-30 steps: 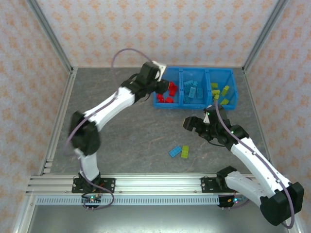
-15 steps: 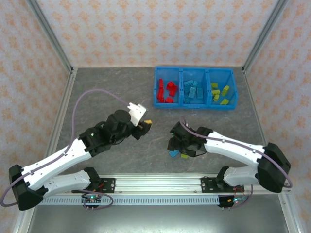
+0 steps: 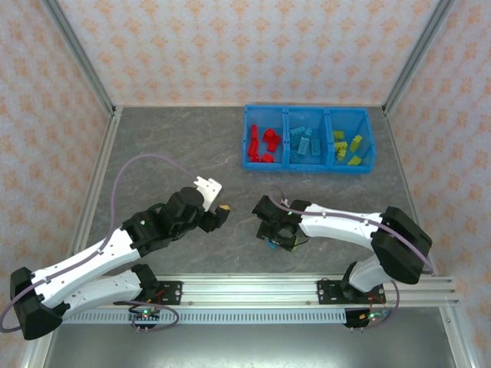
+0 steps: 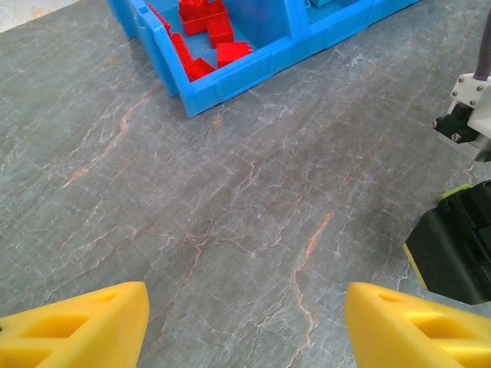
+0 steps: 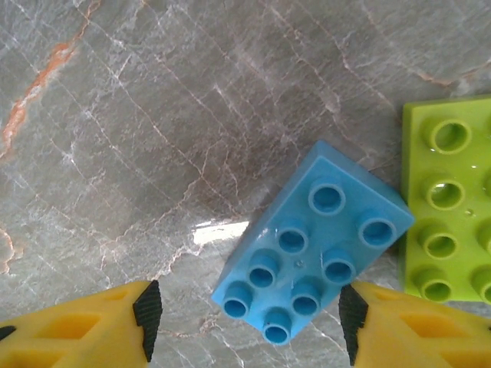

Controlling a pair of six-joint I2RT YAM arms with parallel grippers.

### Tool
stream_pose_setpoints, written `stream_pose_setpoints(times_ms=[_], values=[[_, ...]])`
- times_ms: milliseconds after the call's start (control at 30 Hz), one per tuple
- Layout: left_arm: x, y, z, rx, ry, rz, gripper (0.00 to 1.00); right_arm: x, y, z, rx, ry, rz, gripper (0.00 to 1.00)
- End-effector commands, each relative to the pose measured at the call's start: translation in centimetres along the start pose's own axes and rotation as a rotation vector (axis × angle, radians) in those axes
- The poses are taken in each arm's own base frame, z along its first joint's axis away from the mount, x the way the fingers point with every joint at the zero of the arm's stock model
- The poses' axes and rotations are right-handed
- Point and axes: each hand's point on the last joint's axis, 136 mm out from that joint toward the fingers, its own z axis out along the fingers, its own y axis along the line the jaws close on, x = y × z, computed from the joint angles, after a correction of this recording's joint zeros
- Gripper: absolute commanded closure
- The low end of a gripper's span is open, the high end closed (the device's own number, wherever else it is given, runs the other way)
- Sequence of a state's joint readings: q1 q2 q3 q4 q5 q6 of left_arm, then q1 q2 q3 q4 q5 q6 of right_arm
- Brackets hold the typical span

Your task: Sort the legos into containers by color

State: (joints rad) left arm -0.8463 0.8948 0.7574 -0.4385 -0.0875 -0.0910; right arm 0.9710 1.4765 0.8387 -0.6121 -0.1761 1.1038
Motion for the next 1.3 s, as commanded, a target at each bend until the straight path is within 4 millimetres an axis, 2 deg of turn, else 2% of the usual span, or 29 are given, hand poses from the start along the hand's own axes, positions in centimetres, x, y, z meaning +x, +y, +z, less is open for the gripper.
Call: stream_pose_setpoints(times_ms=[0, 233, 367, 433, 533, 667, 733, 867, 933, 1000, 1100, 1167, 1267], values=[[1.1, 0.2, 0.7, -0.023, 0.032, -0.020, 0.31, -0.8, -0.1, 0.6, 0.027, -0.049, 0.037, 0.36], [1.6, -0.2, 1.1, 0.002, 0.031, -0.044, 0.31, -1.5, -1.6, 2.0, 0.072, -0.100, 0.085, 0.37], [1.8, -0.3, 0.9, 0.011, 0.039, -0.039, 0.20, -1.8, -1.9, 2.4, 0.105, -0.114, 0.085, 0.40], [1.8, -0.2, 0.8, 0.009, 0.037, -0.039, 0.18, -1.8, -1.8, 2.5, 0.104, -0.113, 0.086, 0.40], [1.9, -0.1, 0.7, 0.002, 0.032, -0.041, 0.18, -2.0, -2.0, 2.3, 0.123, -0.121, 0.084, 0.39], [1.8, -0.1, 0.7, 0.003, 0.029, -0.044, 0.18, -2.3, -2.3, 1.1, 0.151, -0.137, 0.093, 0.30], [1.8, -0.1, 0.8, 0.000, 0.028, -0.045, 0.18, -2.4, -1.8, 0.8, 0.127, -0.143, 0.081, 0.30], [1.7, -0.3, 1.1, 0.006, 0.032, -0.046, 0.18, -2.7, -1.8, 1.3, 0.124, -0.158, 0.061, 0.38], [1.7, -0.6, 1.1, 0.022, 0.034, -0.041, 0.18, -2.7, -1.6, 1.8, 0.119, -0.154, 0.046, 0.49], [1.6, -1.6, 1.0, 0.081, 0.028, -0.014, 0.16, -2.6, -1.6, 2.0, 0.128, -0.151, 0.036, 0.59], [1.3, -4.6, 0.2, 0.267, -0.010, 0.049, 0.13, -3.0, -1.5, 1.3, 0.108, -0.176, 0.032, 0.62], [0.8, -6.5, -0.8, 0.389, -0.060, 0.075, 0.10, -3.9, -1.2, -0.2, 0.082, -0.229, 0.024, 0.63], [0.2, -7.5, -1.7, 0.459, -0.108, 0.091, 0.04, -5.6, -0.7, -2.4, 0.036, -0.305, -0.005, 0.66]])
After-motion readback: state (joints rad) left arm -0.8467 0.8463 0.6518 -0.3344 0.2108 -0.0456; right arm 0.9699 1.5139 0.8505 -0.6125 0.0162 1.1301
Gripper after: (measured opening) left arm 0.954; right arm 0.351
